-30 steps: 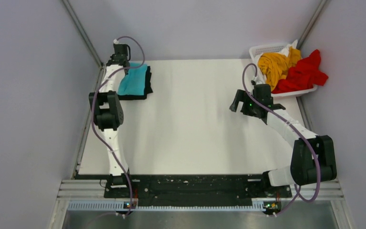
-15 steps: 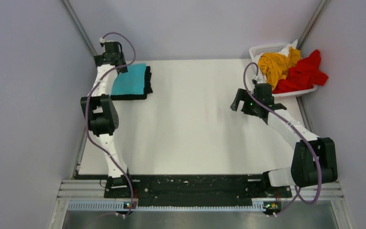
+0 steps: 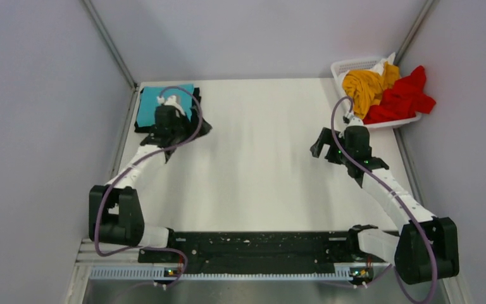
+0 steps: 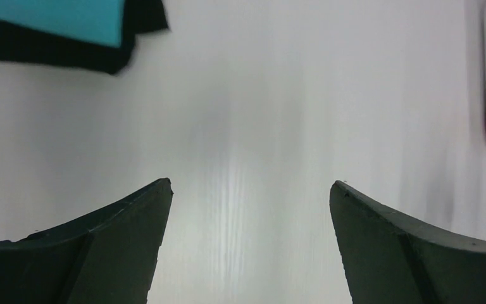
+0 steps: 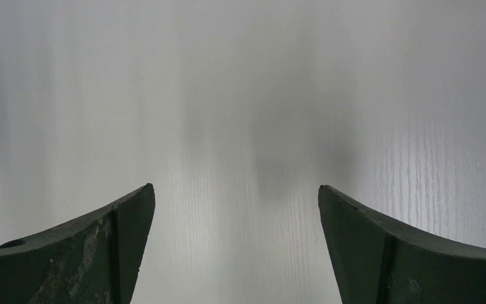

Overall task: Fold and stack the t-shirts
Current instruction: Reset both arms

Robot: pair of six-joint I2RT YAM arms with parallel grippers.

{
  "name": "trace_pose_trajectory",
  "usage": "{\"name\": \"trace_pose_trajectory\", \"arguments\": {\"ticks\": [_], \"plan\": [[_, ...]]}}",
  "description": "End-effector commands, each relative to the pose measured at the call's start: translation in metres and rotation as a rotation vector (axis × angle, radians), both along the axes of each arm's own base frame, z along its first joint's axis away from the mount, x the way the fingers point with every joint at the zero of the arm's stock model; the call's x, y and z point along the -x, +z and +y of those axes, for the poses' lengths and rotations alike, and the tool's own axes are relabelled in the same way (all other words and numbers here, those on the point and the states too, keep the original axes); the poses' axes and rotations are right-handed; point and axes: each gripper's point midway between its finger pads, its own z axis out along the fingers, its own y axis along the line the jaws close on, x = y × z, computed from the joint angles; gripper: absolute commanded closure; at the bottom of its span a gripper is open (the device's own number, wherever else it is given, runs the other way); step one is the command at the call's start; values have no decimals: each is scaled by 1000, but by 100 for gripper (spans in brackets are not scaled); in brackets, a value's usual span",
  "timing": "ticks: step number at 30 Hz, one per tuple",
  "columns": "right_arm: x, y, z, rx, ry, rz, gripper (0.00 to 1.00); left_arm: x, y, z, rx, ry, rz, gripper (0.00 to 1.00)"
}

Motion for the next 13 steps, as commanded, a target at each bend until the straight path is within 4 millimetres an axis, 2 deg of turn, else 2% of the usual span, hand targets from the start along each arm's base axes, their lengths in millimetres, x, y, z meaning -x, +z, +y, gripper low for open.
{"name": "trace_pose_trajectory", "arguments": {"ticks": [1, 4, 8, 10, 13], "plan": [[-1, 9, -9, -6, -52, -87, 1, 40, -6, -70, -6, -143, -48, 1], [4, 4, -9, -9, -47, -109, 1, 68, -30, -89, 14, -172, 4, 1], [9, -5, -15, 4, -75, -100, 1, 81, -51, -98, 79, -163, 36, 1], [10, -7, -15, 0, -78, -104, 1, 80, -52, -94, 50, -134, 55, 1], [10, -4, -15, -5, -81, -108, 1, 77, -42, -92, 21, -121, 25, 1]]}}
